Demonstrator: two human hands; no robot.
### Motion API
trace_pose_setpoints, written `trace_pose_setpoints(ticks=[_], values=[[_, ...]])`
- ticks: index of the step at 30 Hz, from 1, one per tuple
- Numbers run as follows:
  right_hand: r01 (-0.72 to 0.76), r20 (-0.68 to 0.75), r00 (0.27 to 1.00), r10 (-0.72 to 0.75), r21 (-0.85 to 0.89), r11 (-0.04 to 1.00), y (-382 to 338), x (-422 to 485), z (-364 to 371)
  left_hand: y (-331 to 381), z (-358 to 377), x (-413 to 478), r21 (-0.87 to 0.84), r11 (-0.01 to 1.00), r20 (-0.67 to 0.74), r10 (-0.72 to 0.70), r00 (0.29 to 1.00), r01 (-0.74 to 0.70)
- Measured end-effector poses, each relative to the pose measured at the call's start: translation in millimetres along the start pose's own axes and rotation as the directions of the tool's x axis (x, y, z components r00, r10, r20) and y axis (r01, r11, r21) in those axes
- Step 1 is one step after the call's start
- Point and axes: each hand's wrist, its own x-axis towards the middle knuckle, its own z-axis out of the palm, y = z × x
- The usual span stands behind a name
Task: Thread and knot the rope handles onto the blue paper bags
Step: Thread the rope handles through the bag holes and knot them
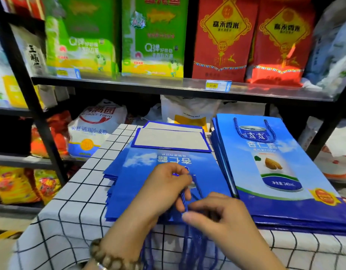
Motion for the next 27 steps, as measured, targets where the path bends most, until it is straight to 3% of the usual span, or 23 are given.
trace_pose_setpoints(ticks=[2, 4, 5, 7, 9, 10, 13, 19, 23, 25, 27], values=[[0.051, 0.054, 0.998, -0.039, -0.232, 0.971, -2.5, 0.4, 4.7, 2.2, -1.8, 1.7, -0.098, 0.995, 0.026, -0.012, 1.0, 0.014], [0.093, 0.045, 0.995, -0.083, -0.278, 0.956, -10.0, 0.5, 7.2, 3.6, -3.8, 0.6, -0.185, 0.983, 0.019, 0.002, 1.0, 0.001], [0.076, 0.028, 0.997, -0.072, -0.193, 0.978, -16.6, 0.4, 6.4, 4.7, -6.6, -1.5, -0.214, 0.977, 0.003, 0.017, 1.0, -0.016], [-0.017, -0.015, 1.0, 0.019, 0.164, 0.986, -28.8, 4.7, 1.7, 5.4, -15.8, -6.7, -0.194, 0.977, -0.071, 0.07, 0.995, -0.083], [-0.079, -0.02, 0.995, 0.101, 0.482, 0.873, -39.1, 13.4, -3.2, 4.7, -29.0, -16.2, -0.125, 0.984, -0.09, 0.119, 0.989, -0.13], [-0.078, -0.034, 0.993, 0.117, 0.559, 0.826, -42.0, 18.5, -4.5, 3.8, -34.7, -21.8, -0.088, 0.988, -0.041, 0.127, 0.991, -0.13], [-0.04, -0.067, 0.993, 0.101, 0.606, 0.795, -48.9, 33.3, -1.0, 4.7, -46.0, -36.1, -0.006, 0.997, 0.118, 0.071, 0.991, -0.07], [0.021, -0.149, 0.984, 0.1, 0.65, 0.76, -56.9, 52.5, 13.2, 4.6, -73.4, -42.2, 0.179, 0.983, 0.025, 0.034, 0.999, -0.038], [-0.046, -0.105, 0.986, 0.13, 0.579, 0.814, -50.4, 60.3, 14.1, 0.6, -85.4, -38.1, 0.322, 0.945, -0.151, 0.116, 0.982, -0.062], [-0.065, -0.091, 0.99, 0.103, 0.356, 0.932, -42.8, 59.0, 14.7, -2.4, -86.9, -34.2, 0.332, 0.943, -0.218, 0.114, 0.969, -0.036], [0.008, -0.11, 0.994, -0.008, 0.002, 1.0, -34.3, 51.8, 14.3, -3.5, -87.7, -32.9, 0.226, 0.974, -0.237, 0.045, 0.971, 0.01]])
